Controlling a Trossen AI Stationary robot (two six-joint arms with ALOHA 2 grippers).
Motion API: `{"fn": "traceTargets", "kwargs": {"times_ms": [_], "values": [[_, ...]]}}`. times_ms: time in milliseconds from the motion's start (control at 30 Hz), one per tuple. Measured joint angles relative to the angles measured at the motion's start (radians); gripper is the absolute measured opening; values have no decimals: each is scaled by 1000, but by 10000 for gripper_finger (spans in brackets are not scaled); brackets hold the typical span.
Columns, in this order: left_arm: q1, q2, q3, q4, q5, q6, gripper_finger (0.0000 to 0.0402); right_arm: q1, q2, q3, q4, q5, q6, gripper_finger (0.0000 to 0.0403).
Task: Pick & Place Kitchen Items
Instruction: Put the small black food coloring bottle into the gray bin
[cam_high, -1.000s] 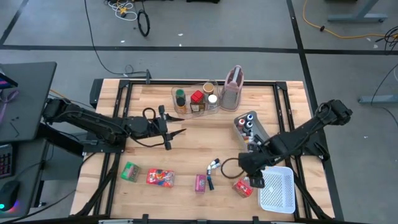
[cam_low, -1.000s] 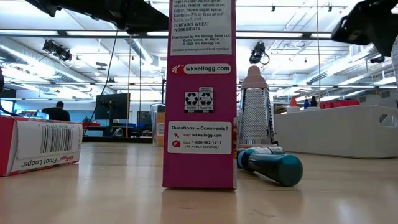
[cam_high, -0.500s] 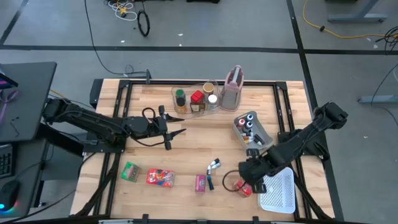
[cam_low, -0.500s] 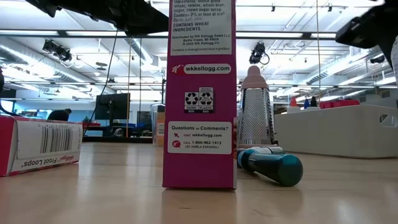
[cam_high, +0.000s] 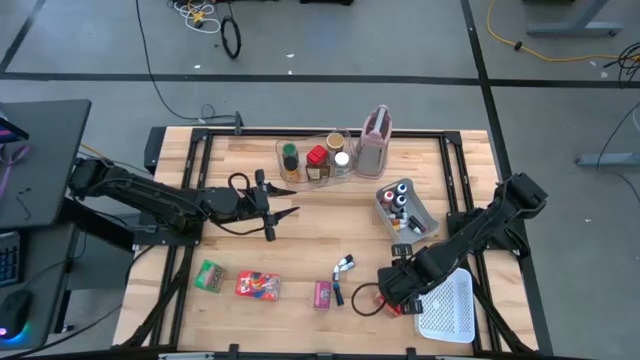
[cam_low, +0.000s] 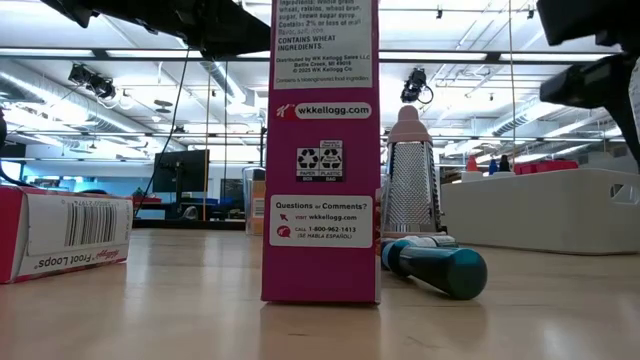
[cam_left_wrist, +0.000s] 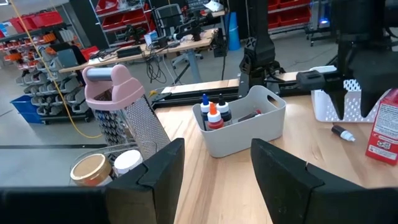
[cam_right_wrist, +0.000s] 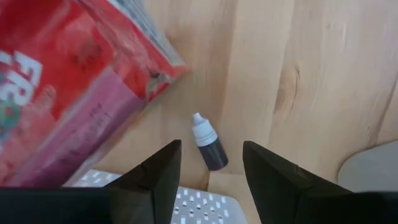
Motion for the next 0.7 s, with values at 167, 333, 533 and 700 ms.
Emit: {"fn": "traceTargets", "kwargs": {"times_ms": [167,333,533,700], "values": [[0,0,0,0,0,2,194,0,1,0,-39,-17,-22,181],[0,0,0,0,0,7,194,11,-12,-5,-89,14,-6,181],[0,0,0,-1,0,9,194,70,-12,-104,-16,16,-3,181],[0,0,0,0,0,10,194,71,-12,-140,60,73,-65,181]]}}
